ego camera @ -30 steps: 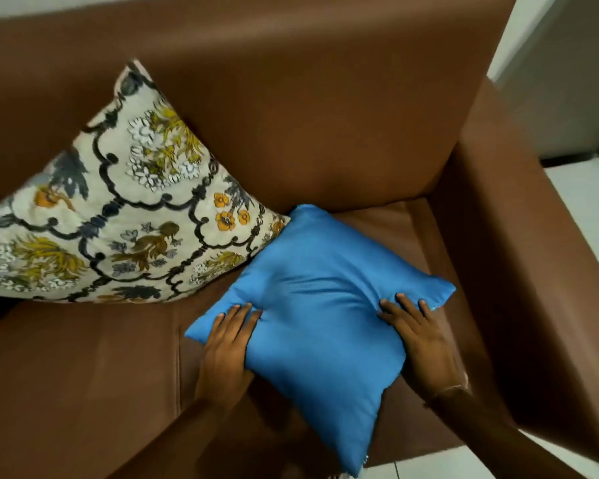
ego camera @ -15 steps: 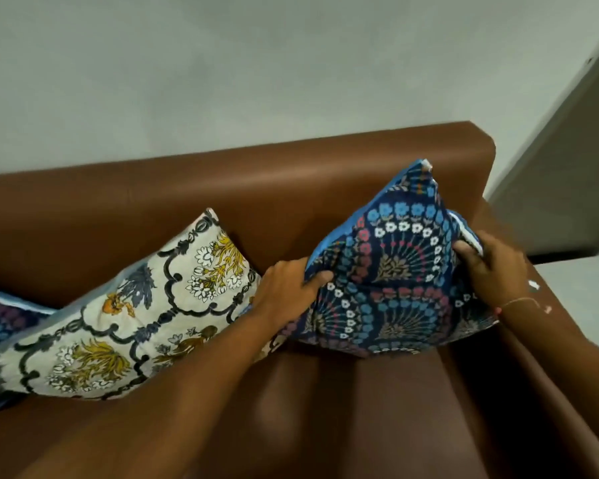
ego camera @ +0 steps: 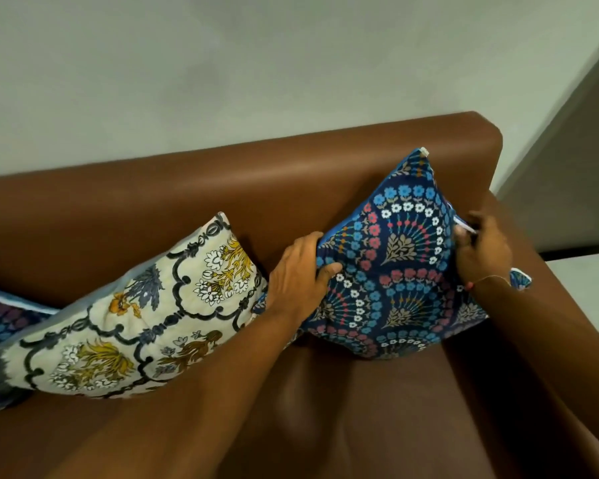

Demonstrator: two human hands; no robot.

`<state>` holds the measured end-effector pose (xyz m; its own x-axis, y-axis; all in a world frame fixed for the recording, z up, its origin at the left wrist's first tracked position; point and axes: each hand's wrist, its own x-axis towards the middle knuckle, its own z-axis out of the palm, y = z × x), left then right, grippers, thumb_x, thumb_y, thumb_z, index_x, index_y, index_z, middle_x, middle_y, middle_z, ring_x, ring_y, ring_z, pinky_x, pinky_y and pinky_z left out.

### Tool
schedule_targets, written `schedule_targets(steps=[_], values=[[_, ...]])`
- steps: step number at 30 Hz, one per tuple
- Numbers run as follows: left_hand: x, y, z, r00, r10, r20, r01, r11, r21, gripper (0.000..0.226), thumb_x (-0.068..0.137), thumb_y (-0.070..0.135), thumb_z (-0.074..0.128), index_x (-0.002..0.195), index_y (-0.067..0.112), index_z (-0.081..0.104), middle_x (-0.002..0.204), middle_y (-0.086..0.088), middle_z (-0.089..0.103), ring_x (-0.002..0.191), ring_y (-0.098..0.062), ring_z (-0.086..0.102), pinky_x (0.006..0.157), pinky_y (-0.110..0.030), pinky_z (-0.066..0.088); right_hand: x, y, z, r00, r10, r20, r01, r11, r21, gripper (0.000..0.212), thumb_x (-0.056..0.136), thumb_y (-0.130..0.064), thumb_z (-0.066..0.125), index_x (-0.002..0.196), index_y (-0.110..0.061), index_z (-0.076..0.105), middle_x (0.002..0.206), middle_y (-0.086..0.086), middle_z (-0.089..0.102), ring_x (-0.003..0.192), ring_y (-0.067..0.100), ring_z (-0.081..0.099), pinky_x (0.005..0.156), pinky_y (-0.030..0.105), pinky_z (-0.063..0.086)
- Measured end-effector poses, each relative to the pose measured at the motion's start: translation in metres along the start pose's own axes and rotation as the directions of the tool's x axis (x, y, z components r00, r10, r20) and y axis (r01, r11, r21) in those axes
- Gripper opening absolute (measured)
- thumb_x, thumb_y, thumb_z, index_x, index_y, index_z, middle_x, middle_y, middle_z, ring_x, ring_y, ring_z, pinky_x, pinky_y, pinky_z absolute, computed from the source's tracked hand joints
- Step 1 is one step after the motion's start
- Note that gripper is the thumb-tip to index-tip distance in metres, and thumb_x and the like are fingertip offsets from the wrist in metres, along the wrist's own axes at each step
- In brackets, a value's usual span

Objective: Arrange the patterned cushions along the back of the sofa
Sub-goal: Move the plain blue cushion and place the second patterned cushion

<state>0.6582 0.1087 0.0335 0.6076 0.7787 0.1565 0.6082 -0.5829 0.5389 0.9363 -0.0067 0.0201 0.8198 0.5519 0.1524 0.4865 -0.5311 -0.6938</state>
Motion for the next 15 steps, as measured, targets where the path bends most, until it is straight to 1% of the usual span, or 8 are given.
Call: schedule_targets(steps=[2, 4, 6, 8, 10, 12, 13, 15], values=[[-0.016, 0.003, -0.017, 0.977, 0.173, -0.120, -0.171, 0.985, 0.027, 0.052, 0.097, 0.043, 0.056, 0.139, 0.013, 0.046, 0.140, -0.006, 0.054, 0.135, -0.024, 0.046, 0.105, -0.045, 0.046, -0.023, -0.024, -0.005, 0.975, -0.066, -0.214, 0.096, 0.987, 0.130, 0.037, 0.098, -0.021, 0.049, 0.133, -0.007, 0.050, 0.130, 0.020, 0.057, 0.121, 0.040, 0.049, 0.101, 0.046, 0.037], [-0.033, -0.002, -0.035, 0.935, 0.303, -0.183, -0.289, 0.952, 0.096, 0.054, 0.094, 0.039, 0.059, 0.141, 0.015, 0.045, 0.148, -0.006, 0.047, 0.146, -0.023, 0.033, 0.117, -0.041, 0.034, -0.052, -0.061, -0.004, 0.904, -0.219, -0.369, 0.290, 0.945, 0.149, 0.037, 0.099, -0.017, 0.049, 0.133, -0.003, 0.049, 0.134, 0.022, 0.052, 0.127, 0.039, 0.044, 0.109, 0.044, 0.031], [-0.049, -0.018, -0.058, 0.911, 0.344, -0.226, -0.320, 0.937, 0.137, 0.063, 0.091, 0.045, 0.061, 0.144, 0.017, 0.041, 0.157, -0.005, 0.037, 0.152, -0.023, 0.021, 0.122, -0.041, 0.023, -0.083, -0.099, 0.007, 0.857, -0.384, -0.343, 0.453, 0.879, 0.148, 0.039, 0.097, -0.021, 0.051, 0.133, -0.004, 0.048, 0.138, 0.020, 0.048, 0.134, 0.037, 0.039, 0.115, 0.045, 0.026], [-0.065, -0.047, -0.087, 0.909, 0.319, -0.268, -0.275, 0.943, 0.189, 0.077, 0.088, 0.055, 0.063, 0.148, 0.016, 0.037, 0.161, -0.007, 0.031, 0.154, -0.025, 0.016, 0.123, -0.045, 0.020, -0.113, -0.133, 0.028, 0.817, -0.551, -0.168, 0.575, 0.802, 0.164, 0.047, 0.095, -0.030, 0.057, 0.134, -0.007, 0.047, 0.140, 0.015, 0.048, 0.139, 0.033, 0.035, 0.117, 0.047, 0.023], [-0.081, -0.086, -0.119, 0.936, 0.225, -0.272, -0.158, 0.956, 0.246, 0.096, 0.081, 0.071, 0.061, 0.151, 0.013, 0.031, 0.163, -0.009, 0.027, 0.154, -0.026, 0.013, 0.123, -0.050, 0.020, -0.137, -0.161, 0.057, 0.768, -0.621, 0.154, 0.592, 0.781, 0.196, 0.065, 0.088, -0.047, 0.064, 0.139, -0.010, 0.045, 0.144, 0.011, 0.046, 0.142, 0.029, 0.031, 0.118, 0.045, 0.023], [-0.092, -0.128, -0.149, 0.978, 0.055, -0.203, 0.008, 0.955, 0.296, 0.121, 0.068, 0.090, 0.053, 0.155, 0.012, 0.021, 0.165, -0.011, 0.020, 0.155, -0.026, 0.009, 0.124, -0.053, 0.015, -0.152, -0.182, 0.089, 0.668, -0.541, 0.511, 0.515, 0.832, 0.207, 0.093, 0.072, -0.062, 0.072, 0.145, -0.013, 0.038, 0.150, 0.010, 0.041, 0.144, 0.026, 0.027, 0.117, 0.046, 0.026], [-0.097, -0.150, -0.163, 0.989, -0.049, -0.138, 0.091, 0.943, 0.321, 0.134, 0.059, 0.097, 0.050, 0.156, 0.011, 0.015, 0.166, -0.012, 0.018, 0.154, -0.027, 0.009, 0.124, -0.053, 0.012, -0.157, -0.191, 0.105, 0.603, -0.484, 0.634, 0.469, 0.858, 0.209, 0.105, 0.063, -0.062, 0.080, 0.146, -0.016, 0.036, 0.151, 0.008, 0.040, 0.143, 0.025, 0.029, 0.116, 0.047, 0.029], [-0.108, -0.188, -0.182, 0.973, -0.229, 0.031, 0.201, 0.905, 0.376, 0.154, 0.042, 0.104, 0.049, 0.158, 0.013, 0.005, 0.164, -0.014, 0.021, 0.152, -0.030, 0.017, 0.124, -0.054, 0.010, -0.161, -0.207, 0.130, 0.524, -0.386, 0.759, 0.400, 0.898, 0.180, 0.116, 0.049, -0.055, 0.090, 0.145, -0.021, 0.034, 0.146, 0.004, 0.048, 0.136, 0.026, 0.041, 0.110, 0.048, 0.037]])
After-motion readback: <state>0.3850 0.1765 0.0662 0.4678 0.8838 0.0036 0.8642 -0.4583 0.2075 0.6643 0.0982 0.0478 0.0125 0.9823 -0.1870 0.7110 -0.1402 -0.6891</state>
